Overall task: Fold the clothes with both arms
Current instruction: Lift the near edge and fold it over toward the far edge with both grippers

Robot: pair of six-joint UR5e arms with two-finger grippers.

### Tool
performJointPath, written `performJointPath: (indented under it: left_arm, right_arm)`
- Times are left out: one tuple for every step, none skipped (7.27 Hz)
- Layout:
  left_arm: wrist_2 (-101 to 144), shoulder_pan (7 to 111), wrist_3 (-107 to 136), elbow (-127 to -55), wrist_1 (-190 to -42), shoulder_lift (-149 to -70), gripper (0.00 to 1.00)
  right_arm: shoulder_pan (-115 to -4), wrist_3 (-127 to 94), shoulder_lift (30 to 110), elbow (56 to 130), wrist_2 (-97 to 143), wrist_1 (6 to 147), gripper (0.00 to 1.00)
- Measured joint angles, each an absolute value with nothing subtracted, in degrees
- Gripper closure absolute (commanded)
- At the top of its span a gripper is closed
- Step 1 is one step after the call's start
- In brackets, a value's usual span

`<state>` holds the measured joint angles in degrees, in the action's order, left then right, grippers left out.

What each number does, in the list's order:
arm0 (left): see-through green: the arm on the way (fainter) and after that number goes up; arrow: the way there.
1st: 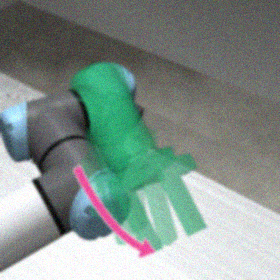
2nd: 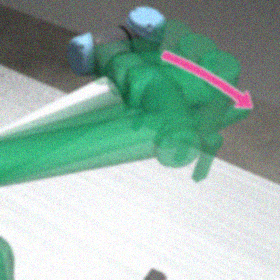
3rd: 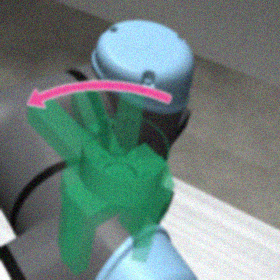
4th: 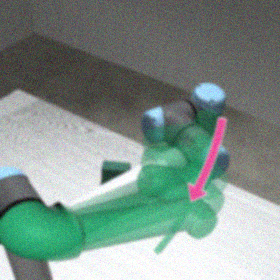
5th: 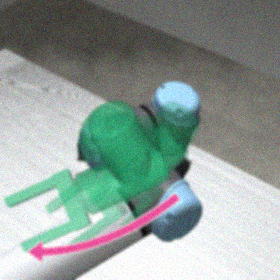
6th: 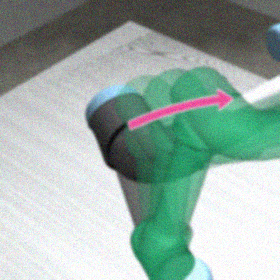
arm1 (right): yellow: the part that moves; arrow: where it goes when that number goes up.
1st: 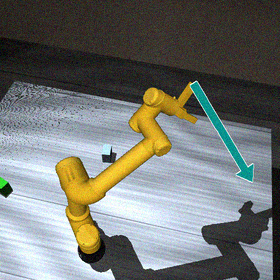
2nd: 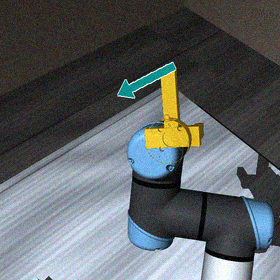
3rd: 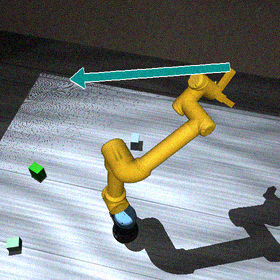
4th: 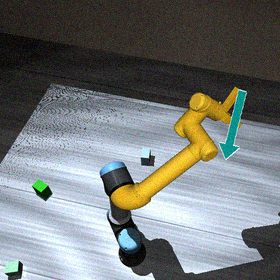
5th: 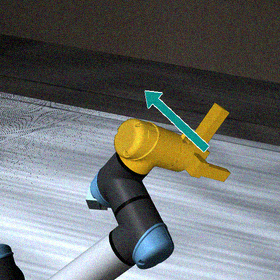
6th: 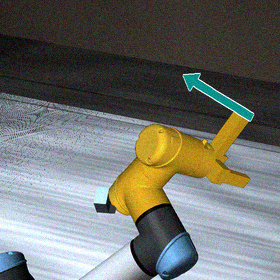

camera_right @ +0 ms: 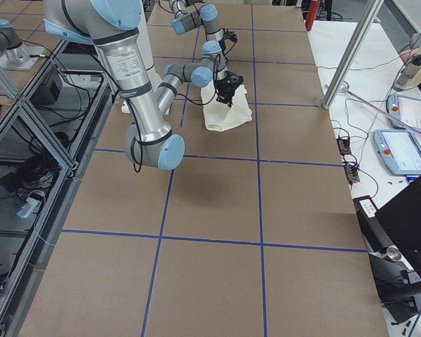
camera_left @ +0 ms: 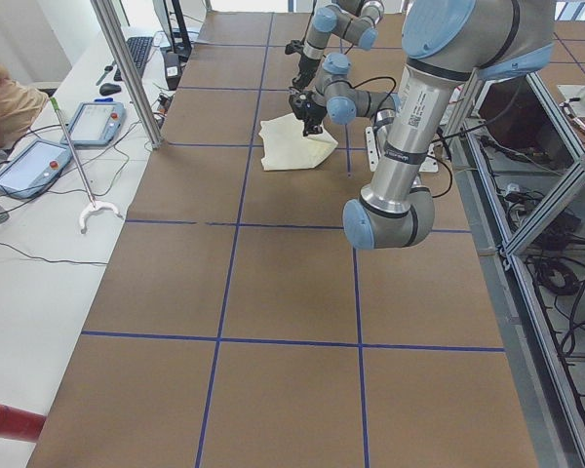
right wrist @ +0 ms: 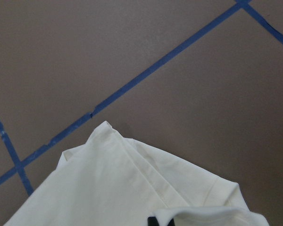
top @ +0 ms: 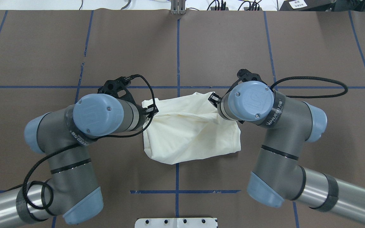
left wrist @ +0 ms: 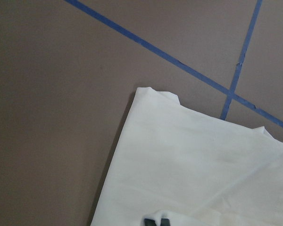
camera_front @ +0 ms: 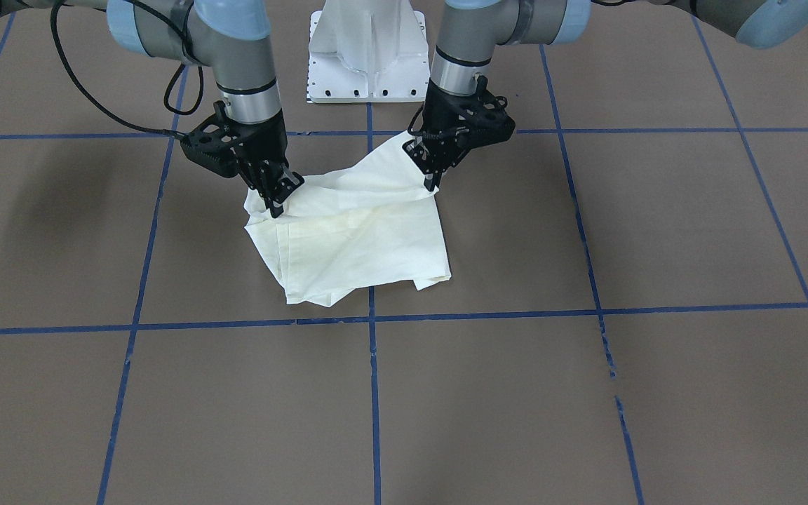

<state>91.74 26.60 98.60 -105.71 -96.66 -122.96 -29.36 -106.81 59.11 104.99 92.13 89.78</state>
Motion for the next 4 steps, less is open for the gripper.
performJointPath:
  left_arm:
    - [91.7, 28.4, 96.6, -101.1, -99.6, -124.1, 1.0]
    - [91.7, 29.6, 94.8, -97.4, -102.4, -124.8, 1.0]
    - [91.6, 30.3, 94.0, -94.7, -105.2, -125.1, 1.0]
    - [91.5, 30.6, 92.7, -93.0, -107.3, -125.2, 1.0]
  right_arm:
    - [-30.5, -106.6, 55.9, 99.3, 92.9, 88.3, 1.0]
    - [-31.1, -106.1, 53.4, 94.1, 93.3, 86.5, 1.0]
    - [-31.3, -105.7, 52.2, 90.4, 93.5, 83.8, 1.0]
    - [-31.4, -105.4, 51.8, 88.5, 93.6, 82.1, 1.0]
